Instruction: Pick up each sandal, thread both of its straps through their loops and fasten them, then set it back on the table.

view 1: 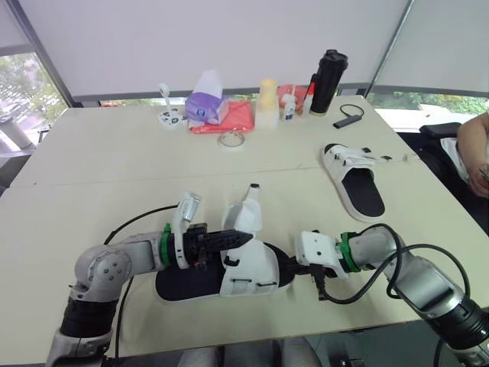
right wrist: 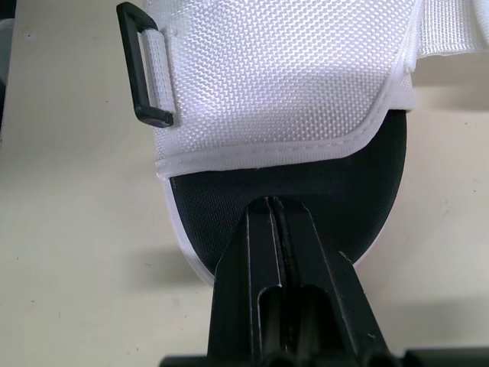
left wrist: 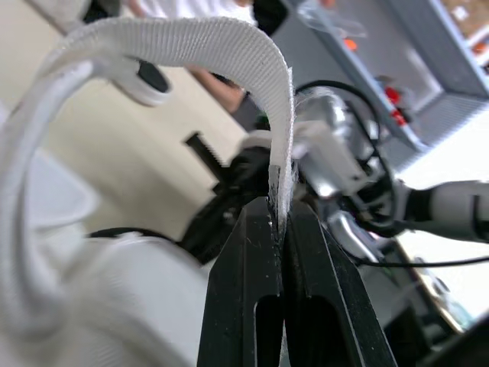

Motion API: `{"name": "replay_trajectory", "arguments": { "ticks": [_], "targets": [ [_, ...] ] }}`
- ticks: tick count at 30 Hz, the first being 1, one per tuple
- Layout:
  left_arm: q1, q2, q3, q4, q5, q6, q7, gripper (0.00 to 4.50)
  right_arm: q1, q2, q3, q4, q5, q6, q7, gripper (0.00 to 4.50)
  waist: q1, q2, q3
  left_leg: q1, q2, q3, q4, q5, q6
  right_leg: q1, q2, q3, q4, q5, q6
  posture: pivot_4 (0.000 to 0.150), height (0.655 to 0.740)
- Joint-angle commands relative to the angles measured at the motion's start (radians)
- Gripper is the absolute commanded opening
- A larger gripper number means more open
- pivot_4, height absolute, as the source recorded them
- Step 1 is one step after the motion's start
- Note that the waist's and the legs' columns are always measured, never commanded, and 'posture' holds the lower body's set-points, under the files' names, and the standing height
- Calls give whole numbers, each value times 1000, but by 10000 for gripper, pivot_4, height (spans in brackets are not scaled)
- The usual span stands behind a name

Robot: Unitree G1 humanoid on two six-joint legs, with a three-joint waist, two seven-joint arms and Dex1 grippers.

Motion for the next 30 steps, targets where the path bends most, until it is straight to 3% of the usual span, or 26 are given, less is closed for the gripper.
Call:
{"name": "replay_trajectory", "arguments": {
  "ticks": [1, 17, 30],
  "targets": [
    [15, 41, 49, -44, -73, 25, -5, 595, 27, 2, 47, 47, -72, 33, -24, 0, 0, 0, 0, 0, 0, 0, 0, 0, 0, 0, 0, 0, 0, 0, 0, 1500, 7400],
    [45, -73, -41, -70, -11, -62, 100, 595, 30, 8, 39, 50, -83, 34, -22, 0, 1, -1, -1, 1, 1, 1, 0, 0, 0, 1, -1, 0, -2, 1, -2, 1500, 7400],
    [121, -69, -69, -103, 18, -102, 101, 595, 32, 8, 35, 49, -83, 37, -21, 0, 0, -1, -1, -1, 2, 2, 0, 0, -1, 0, -2, 0, -5, 0, -2, 1500, 7400]
  ]
}}
